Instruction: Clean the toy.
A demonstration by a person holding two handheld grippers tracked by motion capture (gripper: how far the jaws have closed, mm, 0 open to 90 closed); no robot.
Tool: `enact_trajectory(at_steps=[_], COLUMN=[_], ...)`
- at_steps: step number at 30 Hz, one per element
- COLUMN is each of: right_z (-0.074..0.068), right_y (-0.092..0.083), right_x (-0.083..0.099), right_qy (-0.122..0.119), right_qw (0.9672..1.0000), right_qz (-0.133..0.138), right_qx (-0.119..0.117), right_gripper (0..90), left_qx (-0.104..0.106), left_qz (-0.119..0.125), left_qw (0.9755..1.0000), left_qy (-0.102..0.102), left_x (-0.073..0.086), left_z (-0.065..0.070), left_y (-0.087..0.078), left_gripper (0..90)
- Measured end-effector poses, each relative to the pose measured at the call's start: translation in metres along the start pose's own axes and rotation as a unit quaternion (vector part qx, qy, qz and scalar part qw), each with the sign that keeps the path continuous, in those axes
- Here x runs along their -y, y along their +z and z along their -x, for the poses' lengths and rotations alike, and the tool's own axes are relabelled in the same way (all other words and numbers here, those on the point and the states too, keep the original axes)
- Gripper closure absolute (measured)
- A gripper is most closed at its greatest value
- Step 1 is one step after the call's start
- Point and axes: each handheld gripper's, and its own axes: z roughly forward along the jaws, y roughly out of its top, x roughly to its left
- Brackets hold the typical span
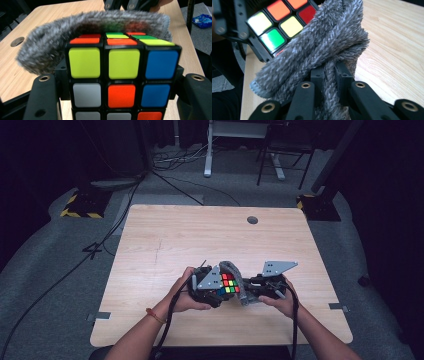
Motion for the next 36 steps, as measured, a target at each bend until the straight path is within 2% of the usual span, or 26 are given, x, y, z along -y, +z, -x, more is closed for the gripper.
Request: enact_trajectory(at_steps=[4, 6, 10, 12, 16, 17, 19, 22, 24, 25, 28, 29, 31, 33, 34, 36], right_z=[-0.003, -0.005, -0.009, -0.012, -0.016, -0.02, -0.021, -0.017, -0.013, -0.012, -0.01, -0.01, -0.011, -0.014, -0.015, -0.016], right_y=[-0.001, -0.004, -0.005, -0.009, -0.01, -0.008, -0.007, -0.008, -0.005, -0.004, 0.001, 0.006, 0.008, 0.011, 0.012, 0.01], right_x=[-0.002, -0.004, -0.006, -0.01, -0.013, -0.013, -0.013, -0.012, -0.009, -0.007, -0.004, -0.002, -0.001, 0.0, -0.001, -0.002], right_qy=[-0.008, -0.01, -0.017, -0.025, -0.035, -0.047, -0.053, -0.048, -0.045, -0.045, -0.044, -0.044, -0.048, -0.049, -0.053, -0.049], right_qw=[1.0, 0.9999, 0.9997, 0.9994, 0.999, 0.9986, 0.998, 0.9981, 0.9981, 0.9979, 0.9977, 0.9977, 0.9974, 0.9973, 0.9971, 0.998], right_qz=[0.001, 0.011, 0.012, 0.023, 0.027, 0.02, 0.015, 0.014, 0.0, -0.008, -0.024, -0.034, -0.04, -0.045, -0.046, -0.035], right_qx=[0.004, 0.003, 0.007, 0.01, 0.01, 0.016, 0.031, 0.035, 0.042, 0.046, 0.046, 0.038, 0.037, 0.032, 0.028, 0.021], right_gripper=[80.2, 80.2, 80.2, 80.2, 80.2, 80.2, 80.1, 80.1, 80.1, 80.1, 80.1, 80.1, 80.0, 80.1, 80.0, 80.0], left_qx=[-0.001, -0.007, -0.012, -0.021, -0.016, -0.019, -0.021, -0.025, -0.025, -0.025, -0.026, -0.025, -0.024, -0.033, -0.028, -0.031], left_qz=[-0.009, -0.02, -0.024, -0.051, -0.061, -0.066, -0.062, -0.052, -0.037, -0.037, -0.026, -0.02, -0.019, -0.024, -0.022, -0.023], left_qw=[0.9999, 0.9997, 0.9995, 0.9984, 0.9979, 0.9974, 0.9977, 0.9983, 0.999, 0.999, 0.9993, 0.9994, 0.9994, 0.9991, 0.9993, 0.9992], left_qy=[0.012, 0.01, 0.014, 0.016, 0.018, 0.022, 0.016, 0.007, -0.004, -0.004, -0.008, -0.014, -0.015, -0.011, -0.013, -0.015], left_x=[0.0, 0.001, 0.0, 0.001, 0.002, 0.001, 0.001, 0.001, 0.001, 0.001, 0.0, 0.0, 0.0, 0.0, 0.001, 0.001], left_z=[0.0, 0.0, 0.002, 0.002, 0.003, 0.005, 0.003, 0.0, -0.003, -0.003, -0.005, -0.006, -0.007, -0.006, -0.008, -0.008], left_y=[0.0, 0.002, 0.003, 0.007, 0.013, 0.015, 0.014, 0.01, 0.005, 0.005, 0.0, -0.003, -0.004, -0.005, -0.006, -0.007], left_gripper=[32.9, 32.8, 32.9, 32.9, 33.1, 33.2, 33.3, 33.4, 33.4, 33.4, 33.5, 33.4, 33.4, 33.4, 33.4, 33.4])
